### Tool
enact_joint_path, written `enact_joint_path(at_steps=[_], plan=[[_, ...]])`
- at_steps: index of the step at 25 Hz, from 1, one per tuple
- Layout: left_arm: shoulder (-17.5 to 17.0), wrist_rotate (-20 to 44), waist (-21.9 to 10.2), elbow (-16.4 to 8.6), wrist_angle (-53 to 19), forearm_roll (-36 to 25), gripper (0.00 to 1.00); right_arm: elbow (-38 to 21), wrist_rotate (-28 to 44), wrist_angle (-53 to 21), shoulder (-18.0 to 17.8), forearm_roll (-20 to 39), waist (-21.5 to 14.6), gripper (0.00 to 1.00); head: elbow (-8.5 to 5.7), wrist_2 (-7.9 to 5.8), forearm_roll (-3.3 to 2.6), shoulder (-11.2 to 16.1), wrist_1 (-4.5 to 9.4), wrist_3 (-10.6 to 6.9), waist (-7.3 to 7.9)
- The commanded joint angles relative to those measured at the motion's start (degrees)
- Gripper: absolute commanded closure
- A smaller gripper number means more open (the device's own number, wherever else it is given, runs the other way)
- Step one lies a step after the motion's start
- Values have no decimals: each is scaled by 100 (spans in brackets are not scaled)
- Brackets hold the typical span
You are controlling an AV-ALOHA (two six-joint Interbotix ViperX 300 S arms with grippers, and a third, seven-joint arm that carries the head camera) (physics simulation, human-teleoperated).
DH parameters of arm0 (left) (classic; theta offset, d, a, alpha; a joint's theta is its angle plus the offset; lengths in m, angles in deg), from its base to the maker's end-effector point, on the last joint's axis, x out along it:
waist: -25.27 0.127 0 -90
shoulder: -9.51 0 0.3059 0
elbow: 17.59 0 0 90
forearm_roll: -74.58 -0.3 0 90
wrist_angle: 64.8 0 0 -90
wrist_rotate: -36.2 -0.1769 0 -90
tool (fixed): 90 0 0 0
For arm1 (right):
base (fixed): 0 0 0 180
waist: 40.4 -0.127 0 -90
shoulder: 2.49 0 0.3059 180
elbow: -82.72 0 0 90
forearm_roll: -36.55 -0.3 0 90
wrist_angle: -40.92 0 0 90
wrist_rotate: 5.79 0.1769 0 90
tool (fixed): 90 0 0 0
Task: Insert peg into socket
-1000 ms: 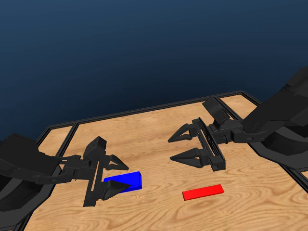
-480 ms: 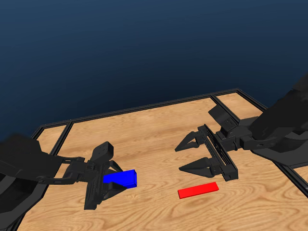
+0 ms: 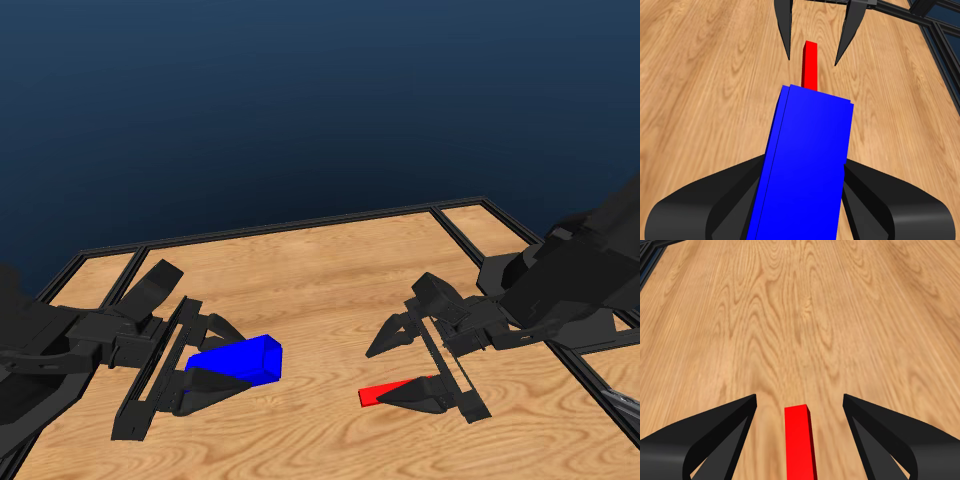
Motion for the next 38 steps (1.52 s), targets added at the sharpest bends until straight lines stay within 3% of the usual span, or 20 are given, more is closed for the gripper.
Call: enact_joint_path(at_steps=[1,3,5,9,10,11,13,14,16,18,19,21,22,23,28,29,31,33,38], plan=[[-230,-270,-176,-132,407,124,100,-90,223,-312,-207,-91,-115,0,-1,-77,-21,-157,-27,-96,6],[-160,-351,-187,-120,330,135,100,24,458,-425,-421,-100,-161,0,14,-107,-30,-185,-23,-128,7],[-197,-389,-157,-134,367,220,100,-14,763,-211,-417,-176,-280,0,22,-144,-37,-204,-19,-142,14],[-202,-449,-189,-161,418,271,100,16,784,-336,-657,-247,-468,0,37,-176,-45,-226,-8,-160,21],[-180,-471,-197,-159,485,313,100,31,660,-388,-583,-227,-309,9,37,-190,-48,-232,-2,-171,22],[-209,-424,-173,-161,413,271,100,-60,727,-130,-589,-381,-535,100,38,-212,-53,-240,2,-175,26],[-154,-422,-176,-84,444,308,100,100,534,-117,-666,-366,-462,100,39,-241,-57,-252,7,-180,38],[-169,-406,-179,-69,491,337,100,-6,137,248,-690,-869,-686,100,38,-256,-57,-262,10,-180,50],[-155,-373,-194,-67,506,340,100,119,-2,67,-700,-848,-546,100,35,-281,-55,-290,14,-181,82],[-155,-346,-192,-27,540,361,100,33,-172,271,-578,-993,-664,100,37,-298,-52,-320,9,-191,112],[-136,-353,-249,-8,534,338,100,-58,-230,320,-366,-1112,-547,100,40,-303,-48,-344,5,-199,135],[-99,-347,-241,1,487,386,100,36,-464,357,-305,-1115,-555,100,47,-313,-42,-382,0,-222,173],[-128,-375,-250,-59,468,409,100,-40,-644,216,-80,-1182,-372,100,54,-318,-38,-408,-4,-243,198],[-140,-394,-271,-73,496,433,100,-16,-690,268,-62,-1133,-452,100,64,-320,-33,-436,-8,-269,224],[-47,-445,-330,-93,508,545,100,-307,-1019,-11,396,-1033,-25,100,109,-331,0,-528,-54,-324,373],[-32,-448,-407,-35,676,568,100,-334,-1264,-118,426,-1012,-113,100,116,-323,11,-534,-54,-329,406],[3,-485,-419,-18,573,578,100,-355,-1293,-81,353,-963,49,100,124,-324,24,-534,-57,-341,459],[-66,-494,-425,-134,577,584,100,-691,-1324,-398,611,-633,316,100,131,-321,41,-528,-55,-345,524],[58,-527,-459,-156,548,575,100,-1082,-1756,-353,639,-638,405,100,140,-341,64,-511,-23,-365,630]])
